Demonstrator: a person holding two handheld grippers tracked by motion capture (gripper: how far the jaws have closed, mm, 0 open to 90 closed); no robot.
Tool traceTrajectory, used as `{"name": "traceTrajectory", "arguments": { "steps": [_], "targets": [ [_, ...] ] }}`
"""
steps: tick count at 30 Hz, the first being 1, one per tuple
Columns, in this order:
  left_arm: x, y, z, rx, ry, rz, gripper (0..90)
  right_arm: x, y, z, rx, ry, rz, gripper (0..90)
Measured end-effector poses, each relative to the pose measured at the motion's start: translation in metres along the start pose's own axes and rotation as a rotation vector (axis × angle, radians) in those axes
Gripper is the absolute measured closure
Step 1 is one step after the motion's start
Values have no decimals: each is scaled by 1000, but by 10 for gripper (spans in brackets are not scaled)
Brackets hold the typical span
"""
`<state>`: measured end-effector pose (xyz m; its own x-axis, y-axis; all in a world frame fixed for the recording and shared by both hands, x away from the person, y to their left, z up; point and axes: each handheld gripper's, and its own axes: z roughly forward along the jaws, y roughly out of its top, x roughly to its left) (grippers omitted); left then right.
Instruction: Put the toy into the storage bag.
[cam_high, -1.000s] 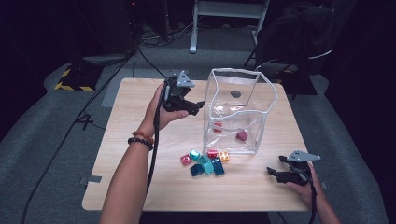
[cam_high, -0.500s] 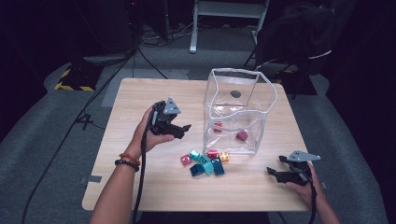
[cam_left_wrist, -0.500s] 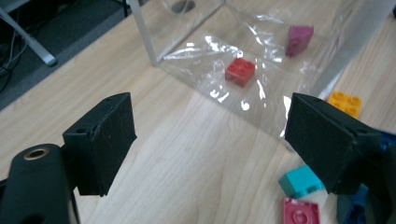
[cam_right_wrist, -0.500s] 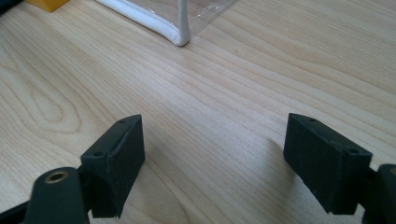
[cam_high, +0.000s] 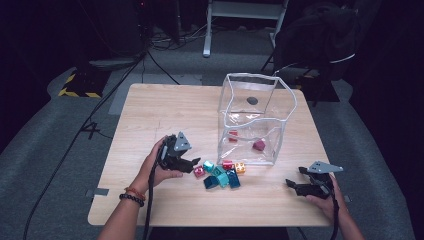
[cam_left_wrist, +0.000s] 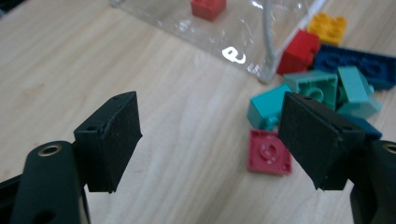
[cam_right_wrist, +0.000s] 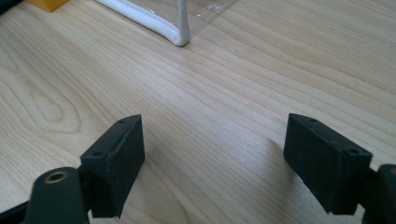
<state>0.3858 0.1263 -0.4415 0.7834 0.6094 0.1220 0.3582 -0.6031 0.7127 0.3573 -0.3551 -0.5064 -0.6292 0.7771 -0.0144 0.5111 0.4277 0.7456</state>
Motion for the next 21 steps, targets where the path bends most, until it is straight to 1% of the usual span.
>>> {"name": "traceTrajectory", "arguments": {
  "steps": [3,5,6,8,13,15,19,21],
  "targets": [
    [-9,-8,6,19,-19,5,217,0,0,0,0,0,0,208],
    [-13,-13,8,23,-43,4,218,0,0,0,0,0,0,208],
    [-14,-14,10,31,-63,0,219,0,0,0,0,0,0,208],
    [-16,-17,12,22,-87,-9,211,0,0,0,0,0,0,208],
    [-25,-24,23,56,-73,24,243,0,0,0,0,0,0,208],
    [-27,-26,27,69,-84,22,244,0,0,0,0,0,0,208],
    [-28,-30,35,84,-88,27,263,0,0,0,0,0,0,208],
    [-26,-30,39,89,-97,12,264,0,0,0,0,1,0,208]
  ]
}}
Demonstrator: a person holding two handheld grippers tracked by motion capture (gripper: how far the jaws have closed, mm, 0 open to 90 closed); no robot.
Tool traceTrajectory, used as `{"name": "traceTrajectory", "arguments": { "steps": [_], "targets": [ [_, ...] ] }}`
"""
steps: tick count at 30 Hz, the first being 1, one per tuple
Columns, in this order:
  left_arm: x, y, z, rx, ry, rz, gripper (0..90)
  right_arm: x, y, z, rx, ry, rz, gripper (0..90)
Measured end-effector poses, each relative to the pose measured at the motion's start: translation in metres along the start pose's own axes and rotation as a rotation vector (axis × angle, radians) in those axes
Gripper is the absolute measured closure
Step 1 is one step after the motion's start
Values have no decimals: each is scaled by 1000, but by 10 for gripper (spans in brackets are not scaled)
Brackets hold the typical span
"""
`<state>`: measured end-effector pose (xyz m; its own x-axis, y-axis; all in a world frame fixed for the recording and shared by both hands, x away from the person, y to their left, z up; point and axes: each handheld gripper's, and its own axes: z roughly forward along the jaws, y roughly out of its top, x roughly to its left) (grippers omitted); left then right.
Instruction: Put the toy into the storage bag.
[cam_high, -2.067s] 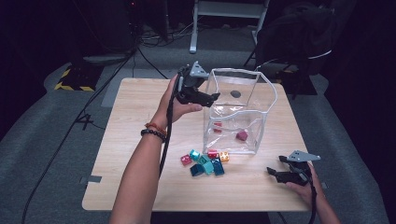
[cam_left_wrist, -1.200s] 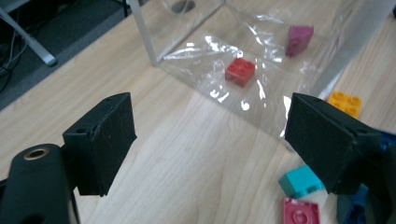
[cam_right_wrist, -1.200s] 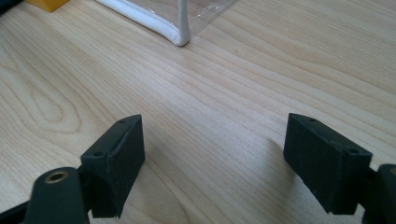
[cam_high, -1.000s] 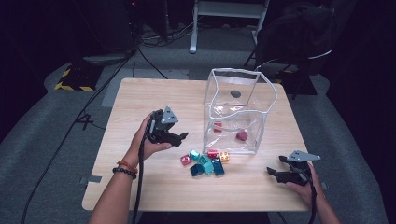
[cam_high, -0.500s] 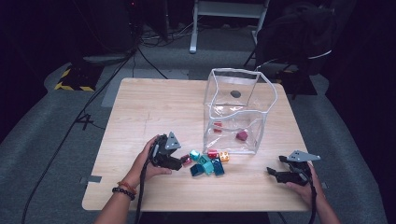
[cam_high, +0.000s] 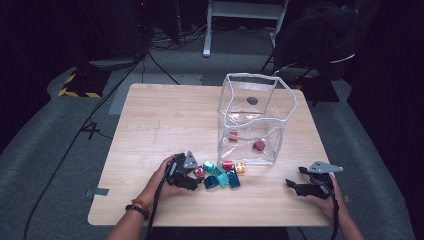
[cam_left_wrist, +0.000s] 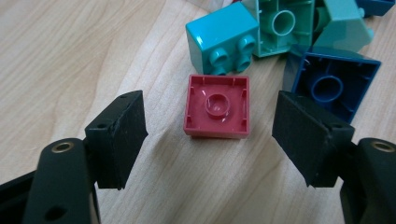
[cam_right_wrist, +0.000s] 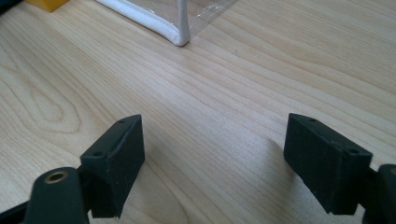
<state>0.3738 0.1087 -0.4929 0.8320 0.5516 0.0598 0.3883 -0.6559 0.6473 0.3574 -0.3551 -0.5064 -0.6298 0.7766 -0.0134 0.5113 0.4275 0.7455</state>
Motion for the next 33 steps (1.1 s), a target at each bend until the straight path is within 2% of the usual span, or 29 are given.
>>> {"name": "traceTrajectory", "arguments": {
  "steps": [1,4,8,11,13,14,15,16,18,25,30,33],
  "targets": [
    [1,0,1,2,-11,-6,267,0,0,0,0,0,0,208],
    [3,0,4,4,-8,-7,287,0,0,0,0,-1,0,208],
    [7,-1,6,-9,-46,-22,345,0,0,0,0,-1,0,208],
    [9,-1,8,-22,-59,-31,387,0,0,0,0,-1,0,208],
    [9,-1,8,-31,-71,-32,445,0,0,0,0,-1,0,208],
    [9,-1,9,-35,-68,-35,456,0,0,0,0,-1,0,208],
    [10,-1,9,-41,-68,-36,530,0,0,0,0,-1,0,208],
    [11,-1,8,-43,-66,-41,530,0,0,0,0,-1,0,208],
    [12,-2,7,-42,-65,-34,585,0,0,0,0,-1,0,208],
    [14,-3,4,-28,-48,-22,590,0,0,0,0,-1,0,208],
    [22,-6,-4,-69,-17,-54,590,0,0,0,0,0,0,209],
    [32,-6,-9,-89,-9,-89,590,0,0,0,1,0,0,208]
  ]
}}
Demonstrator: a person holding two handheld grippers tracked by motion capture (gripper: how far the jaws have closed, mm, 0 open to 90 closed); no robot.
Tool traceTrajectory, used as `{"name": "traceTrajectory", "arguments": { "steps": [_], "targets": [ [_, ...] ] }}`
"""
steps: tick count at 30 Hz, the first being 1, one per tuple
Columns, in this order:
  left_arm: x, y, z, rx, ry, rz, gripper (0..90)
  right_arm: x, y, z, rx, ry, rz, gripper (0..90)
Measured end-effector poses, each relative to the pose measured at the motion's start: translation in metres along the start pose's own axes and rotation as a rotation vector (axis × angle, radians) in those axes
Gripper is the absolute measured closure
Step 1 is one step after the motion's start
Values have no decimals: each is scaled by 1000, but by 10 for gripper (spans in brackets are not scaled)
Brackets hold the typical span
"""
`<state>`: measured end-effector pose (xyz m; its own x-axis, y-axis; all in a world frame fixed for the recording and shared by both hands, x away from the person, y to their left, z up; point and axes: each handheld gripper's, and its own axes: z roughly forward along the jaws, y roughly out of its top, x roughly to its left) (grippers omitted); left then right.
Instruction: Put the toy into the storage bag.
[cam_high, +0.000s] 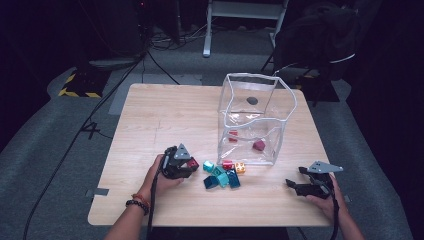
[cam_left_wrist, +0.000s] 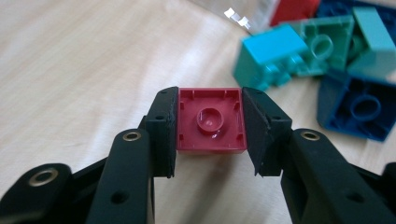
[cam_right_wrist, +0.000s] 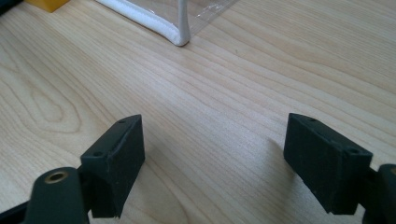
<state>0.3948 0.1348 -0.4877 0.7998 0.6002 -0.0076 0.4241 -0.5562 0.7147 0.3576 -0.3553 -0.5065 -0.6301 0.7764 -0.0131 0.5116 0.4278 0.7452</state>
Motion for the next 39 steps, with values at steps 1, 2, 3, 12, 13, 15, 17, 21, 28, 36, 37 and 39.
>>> {"name": "traceTrajectory", "arguments": {
  "steps": [1,2,3,12,13,15,17,21,28,36,37,39],
  "targets": [
    [3,1,-2,-10,7,-9,590,0,0,0,0,0,0,209],
    [6,3,-5,-22,14,-14,590,0,0,0,-1,0,0,209],
    [10,4,-7,-29,19,-27,590,0,0,0,-1,0,0,209],
    [37,14,-15,-75,76,-81,590,0,0,0,0,0,0,209],
    [39,16,-16,-74,77,-94,590,0,0,0,0,0,0,209],
    [43,20,-19,-99,94,-96,590,0,0,0,0,0,0,209],
    [47,25,-21,-100,96,-105,590,0,0,0,0,0,0,209],
    [53,38,-27,-130,107,-113,590,0,0,0,-1,0,0,209],
    [61,62,-38,-176,121,-117,590,0,0,0,0,0,-1,209],
    [59,89,-42,-201,124,-95,590,0,0,0,-1,-1,0,209],
    [59,92,-42,-200,121,-90,590,0,0,0,-1,0,0,209],
    [58,98,-42,-203,125,-82,590,0,0,0,-1,0,0,209]
  ]
}}
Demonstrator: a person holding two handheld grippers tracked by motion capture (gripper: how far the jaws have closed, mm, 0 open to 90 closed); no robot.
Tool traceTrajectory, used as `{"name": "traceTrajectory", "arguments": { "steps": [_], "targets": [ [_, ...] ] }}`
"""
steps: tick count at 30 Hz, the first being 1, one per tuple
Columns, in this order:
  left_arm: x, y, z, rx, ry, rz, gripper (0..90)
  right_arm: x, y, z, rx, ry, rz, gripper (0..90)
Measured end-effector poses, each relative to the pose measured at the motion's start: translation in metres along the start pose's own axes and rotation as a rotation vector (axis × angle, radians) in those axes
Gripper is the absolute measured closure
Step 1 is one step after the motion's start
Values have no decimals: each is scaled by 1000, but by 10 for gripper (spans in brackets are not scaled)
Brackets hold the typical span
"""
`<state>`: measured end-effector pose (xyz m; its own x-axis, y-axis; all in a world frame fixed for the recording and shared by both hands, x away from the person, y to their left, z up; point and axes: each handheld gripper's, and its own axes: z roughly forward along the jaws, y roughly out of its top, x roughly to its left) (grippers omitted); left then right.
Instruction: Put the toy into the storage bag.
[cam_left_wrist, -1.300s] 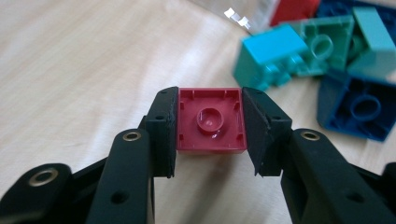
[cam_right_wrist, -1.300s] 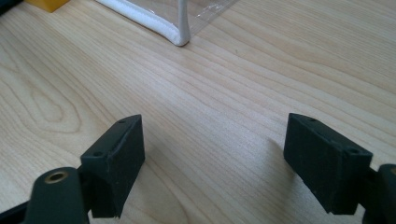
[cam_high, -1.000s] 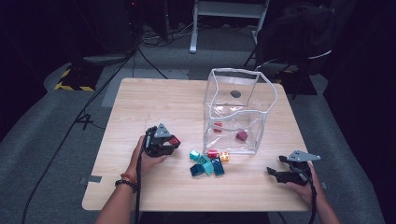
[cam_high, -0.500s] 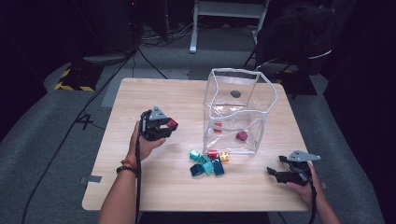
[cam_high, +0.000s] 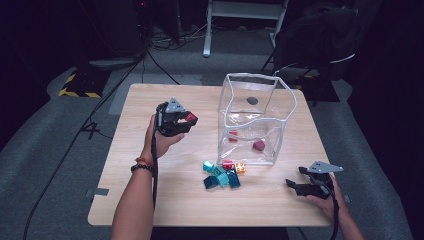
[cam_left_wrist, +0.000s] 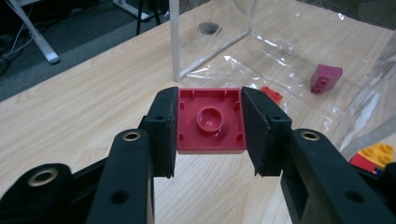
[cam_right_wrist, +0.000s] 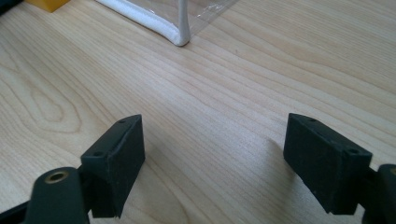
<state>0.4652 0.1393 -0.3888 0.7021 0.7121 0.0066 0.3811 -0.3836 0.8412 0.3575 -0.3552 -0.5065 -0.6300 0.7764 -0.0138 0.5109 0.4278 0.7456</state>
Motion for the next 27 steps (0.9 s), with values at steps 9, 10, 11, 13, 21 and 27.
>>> {"name": "traceTrajectory", "arguments": {
  "steps": [9,10,11,13,21,27],
  "targets": [
    [1,24,-3,-35,-2,1,590,0,0,0,0,0,0,209],
    [0,28,-4,-43,-5,6,590,0,0,0,0,0,0,210],
    [-1,32,-5,-53,-5,10,590,0,0,0,0,0,0,209],
    [-3,40,-6,-59,-9,28,590,0,0,0,0,0,0,209],
    [-17,73,-7,-84,-16,75,590,0,0,0,0,0,0,209],
    [-29,99,-9,-117,-35,111,590,0,0,0,0,0,0,209]
  ]
}}
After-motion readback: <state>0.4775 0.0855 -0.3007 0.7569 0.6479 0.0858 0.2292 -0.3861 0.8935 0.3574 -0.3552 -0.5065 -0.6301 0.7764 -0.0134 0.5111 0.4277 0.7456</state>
